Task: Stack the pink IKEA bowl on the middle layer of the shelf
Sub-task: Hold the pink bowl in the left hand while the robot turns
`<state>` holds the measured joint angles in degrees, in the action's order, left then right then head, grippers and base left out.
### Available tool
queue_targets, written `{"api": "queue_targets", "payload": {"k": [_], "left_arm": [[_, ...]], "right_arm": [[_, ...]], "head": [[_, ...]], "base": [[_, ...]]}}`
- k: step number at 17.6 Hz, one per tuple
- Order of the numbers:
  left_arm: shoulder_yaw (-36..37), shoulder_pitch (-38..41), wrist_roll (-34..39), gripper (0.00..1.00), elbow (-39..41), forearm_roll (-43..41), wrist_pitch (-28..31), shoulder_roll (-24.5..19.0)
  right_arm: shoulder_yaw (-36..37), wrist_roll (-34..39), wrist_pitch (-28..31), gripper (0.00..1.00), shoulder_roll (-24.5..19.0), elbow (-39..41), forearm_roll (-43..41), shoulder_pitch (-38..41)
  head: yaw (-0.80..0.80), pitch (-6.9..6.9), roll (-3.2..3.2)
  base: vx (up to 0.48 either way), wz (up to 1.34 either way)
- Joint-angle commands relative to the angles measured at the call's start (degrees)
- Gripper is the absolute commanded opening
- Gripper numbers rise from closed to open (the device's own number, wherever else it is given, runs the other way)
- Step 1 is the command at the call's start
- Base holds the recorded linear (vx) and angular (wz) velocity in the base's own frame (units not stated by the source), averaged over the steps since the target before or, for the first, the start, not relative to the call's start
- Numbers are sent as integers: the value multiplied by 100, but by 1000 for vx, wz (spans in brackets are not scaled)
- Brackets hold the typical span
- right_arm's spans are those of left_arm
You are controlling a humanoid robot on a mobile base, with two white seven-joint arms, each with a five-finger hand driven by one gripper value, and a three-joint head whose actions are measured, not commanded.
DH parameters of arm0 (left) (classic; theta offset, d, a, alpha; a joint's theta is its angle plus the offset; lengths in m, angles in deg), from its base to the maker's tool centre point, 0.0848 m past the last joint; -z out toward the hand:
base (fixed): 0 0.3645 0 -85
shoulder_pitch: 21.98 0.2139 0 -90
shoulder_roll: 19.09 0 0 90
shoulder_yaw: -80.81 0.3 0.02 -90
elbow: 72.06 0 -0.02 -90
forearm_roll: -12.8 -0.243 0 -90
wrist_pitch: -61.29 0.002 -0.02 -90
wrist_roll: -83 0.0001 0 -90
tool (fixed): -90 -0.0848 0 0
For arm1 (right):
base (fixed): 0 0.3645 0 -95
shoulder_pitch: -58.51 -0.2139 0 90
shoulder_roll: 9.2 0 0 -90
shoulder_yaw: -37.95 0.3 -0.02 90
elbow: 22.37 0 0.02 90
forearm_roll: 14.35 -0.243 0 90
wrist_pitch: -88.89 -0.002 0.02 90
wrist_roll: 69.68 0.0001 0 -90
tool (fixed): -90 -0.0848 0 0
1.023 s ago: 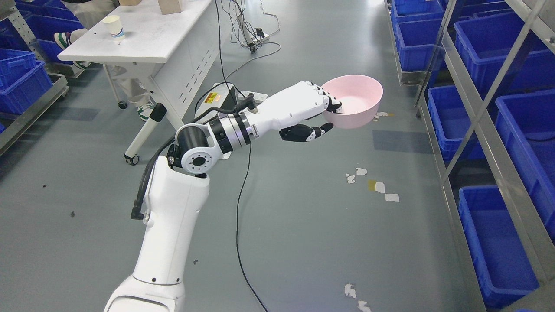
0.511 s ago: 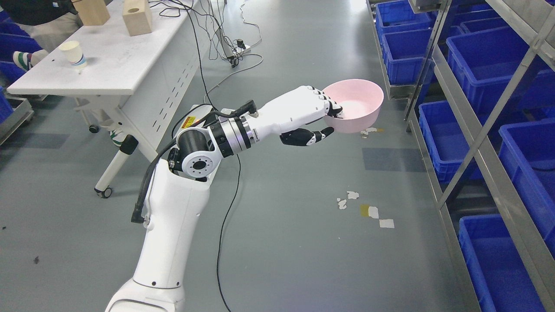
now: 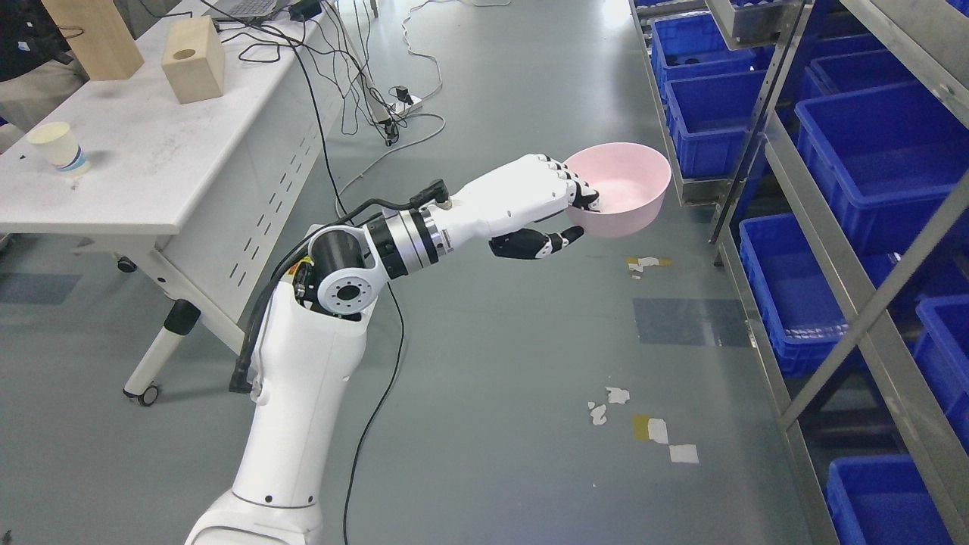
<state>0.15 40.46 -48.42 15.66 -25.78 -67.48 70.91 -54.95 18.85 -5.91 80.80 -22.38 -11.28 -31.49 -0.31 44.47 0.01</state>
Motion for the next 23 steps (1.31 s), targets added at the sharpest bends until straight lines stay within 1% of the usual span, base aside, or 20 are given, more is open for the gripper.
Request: {"api": "queue_targets", "payload": {"k": [1,9,17,20,23], "left_arm": [[-11,14,2,6,17,0,1,-100],[-20,14,11,6,17,0,1,-100],[-20,14,20,7,17,0,-25,-100],[-2,6,20,7,34,26,-25,-100],[15,-160,133,7,183,157,-17,-100]], "right_arm": [[0,-3,4,100,100,100,0,132],[0,-3,4,100,100,100,0,132],[0,-3,4,100,100,100,0,132],[0,-3,4,100,100,100,0,132],[0,-3,4,100,100,100,0,132]], "head": [[0,0,0],[0,0,0],[0,0,0],[0,0,0],[0,0,0]], "base": [[365,47],[338,124],[227,96],[138,-374],[97,-1019]]}}
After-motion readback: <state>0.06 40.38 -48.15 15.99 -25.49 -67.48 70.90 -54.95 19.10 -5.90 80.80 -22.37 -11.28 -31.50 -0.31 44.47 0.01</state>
